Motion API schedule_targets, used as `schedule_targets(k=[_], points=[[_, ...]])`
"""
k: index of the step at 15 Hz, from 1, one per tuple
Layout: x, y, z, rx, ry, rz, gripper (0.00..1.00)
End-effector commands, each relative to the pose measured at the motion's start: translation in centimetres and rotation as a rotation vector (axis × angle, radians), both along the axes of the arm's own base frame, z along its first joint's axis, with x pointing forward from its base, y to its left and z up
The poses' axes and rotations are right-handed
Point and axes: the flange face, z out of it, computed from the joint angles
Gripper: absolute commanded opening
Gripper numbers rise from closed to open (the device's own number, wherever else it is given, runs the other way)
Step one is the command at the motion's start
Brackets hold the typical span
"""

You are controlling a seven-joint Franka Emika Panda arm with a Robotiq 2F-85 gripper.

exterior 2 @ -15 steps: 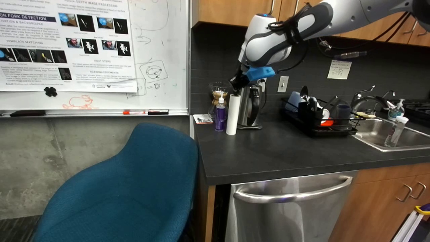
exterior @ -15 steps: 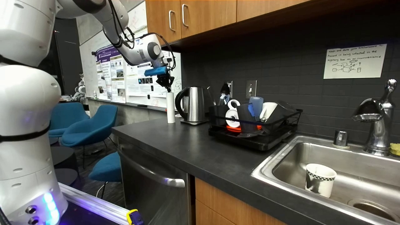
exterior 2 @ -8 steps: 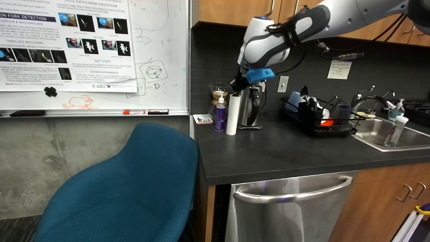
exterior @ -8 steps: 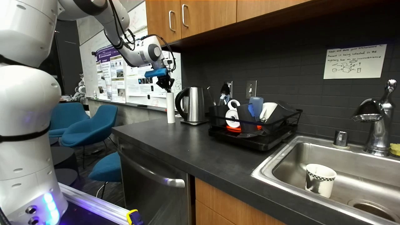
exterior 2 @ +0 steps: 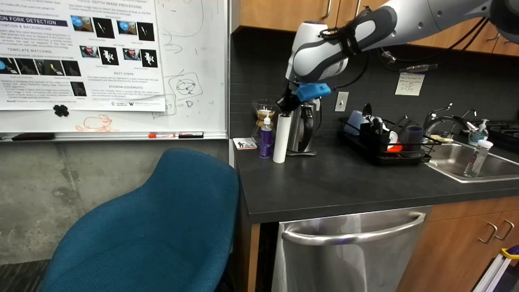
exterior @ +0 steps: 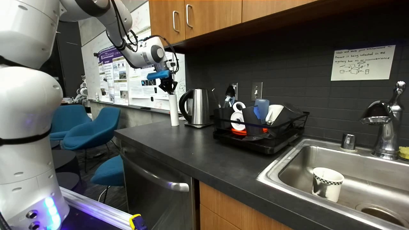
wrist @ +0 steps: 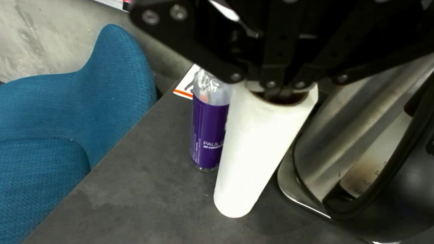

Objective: Move the paper towel roll to the left

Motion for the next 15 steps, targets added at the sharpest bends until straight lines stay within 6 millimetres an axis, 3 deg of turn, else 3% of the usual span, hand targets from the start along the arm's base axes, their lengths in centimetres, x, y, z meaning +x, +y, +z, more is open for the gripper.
schedule_targets(k=[1, 4, 10, 15], points=[[0.3, 0.6, 0.4, -0.013, 0.022, -0.008, 0.30], [-0.1, 1.1, 0.7, -0.011, 0.045, 0.001, 0.48], [-1.5, 2.1, 2.1, -0.016, 0.125, 0.060, 0.50], [-3.0, 1.8, 3.2, -0.016, 0.159, 0.122, 0.50]])
